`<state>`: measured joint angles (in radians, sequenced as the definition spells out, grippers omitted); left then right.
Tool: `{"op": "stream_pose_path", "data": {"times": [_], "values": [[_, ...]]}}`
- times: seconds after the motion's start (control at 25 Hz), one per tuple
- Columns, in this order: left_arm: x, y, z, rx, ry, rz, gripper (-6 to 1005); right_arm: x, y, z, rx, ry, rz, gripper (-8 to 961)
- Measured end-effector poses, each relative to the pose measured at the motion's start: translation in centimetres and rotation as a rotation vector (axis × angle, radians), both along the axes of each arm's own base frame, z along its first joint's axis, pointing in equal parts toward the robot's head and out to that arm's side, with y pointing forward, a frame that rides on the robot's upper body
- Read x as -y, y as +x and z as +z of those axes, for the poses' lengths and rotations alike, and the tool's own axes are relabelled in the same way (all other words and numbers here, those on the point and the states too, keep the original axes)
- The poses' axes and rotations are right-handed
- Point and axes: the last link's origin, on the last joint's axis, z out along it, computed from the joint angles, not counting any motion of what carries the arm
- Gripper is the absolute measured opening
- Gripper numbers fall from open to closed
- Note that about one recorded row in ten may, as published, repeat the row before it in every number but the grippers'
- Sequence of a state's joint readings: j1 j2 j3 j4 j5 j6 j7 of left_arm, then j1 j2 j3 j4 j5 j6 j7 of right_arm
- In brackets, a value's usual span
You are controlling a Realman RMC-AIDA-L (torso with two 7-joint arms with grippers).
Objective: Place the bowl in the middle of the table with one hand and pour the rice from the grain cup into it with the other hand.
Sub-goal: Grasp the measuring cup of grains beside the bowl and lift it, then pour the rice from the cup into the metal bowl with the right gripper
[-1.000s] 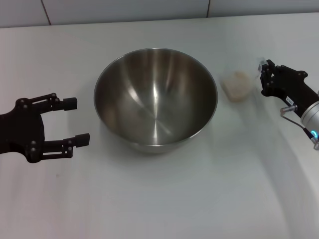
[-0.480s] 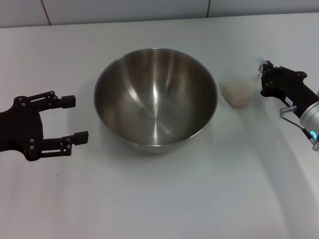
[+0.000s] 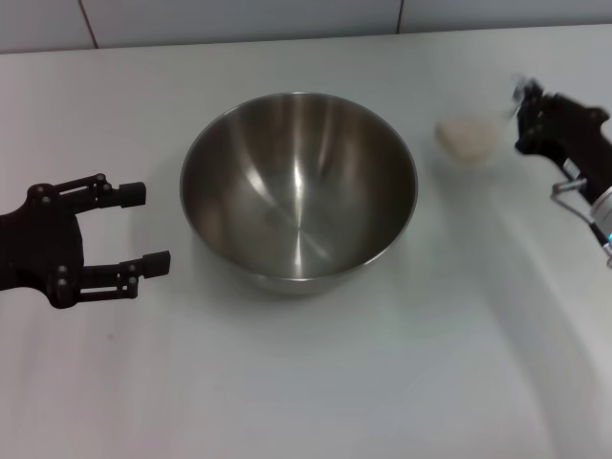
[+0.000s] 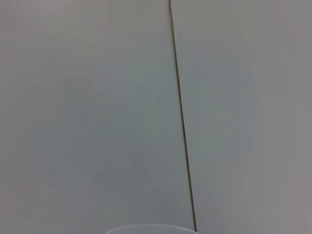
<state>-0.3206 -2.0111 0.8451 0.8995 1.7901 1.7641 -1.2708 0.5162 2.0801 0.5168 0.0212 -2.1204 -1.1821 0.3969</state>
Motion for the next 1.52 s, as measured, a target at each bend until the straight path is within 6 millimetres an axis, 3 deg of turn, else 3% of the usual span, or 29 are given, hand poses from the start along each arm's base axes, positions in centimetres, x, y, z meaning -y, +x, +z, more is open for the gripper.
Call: {"op": "stream_pose_path", "data": {"times": [0.24,0.68,1.28,1.52], "values": [[0.0,0.0,0.0,0.0,0.003,-0.001,829,0.1,-1.1,1.4,-0.014,0.067,0.097,9],[0.1,0.1,-0.3,0.008,0.039,-0.033,829,0.2,-4.5,2.3,0.148,0.214,0.323,10],[0.3,0.7,-0.5,0.029,0.034,-0.05,829,-2.1,-7.7,0.0,0.45,0.101,0.54,9],[0.4,0.8,-0.6,0.033,0.031,-0.055,829,-2.0,-8.5,-0.9,0.713,0.221,0.629,9]]}}
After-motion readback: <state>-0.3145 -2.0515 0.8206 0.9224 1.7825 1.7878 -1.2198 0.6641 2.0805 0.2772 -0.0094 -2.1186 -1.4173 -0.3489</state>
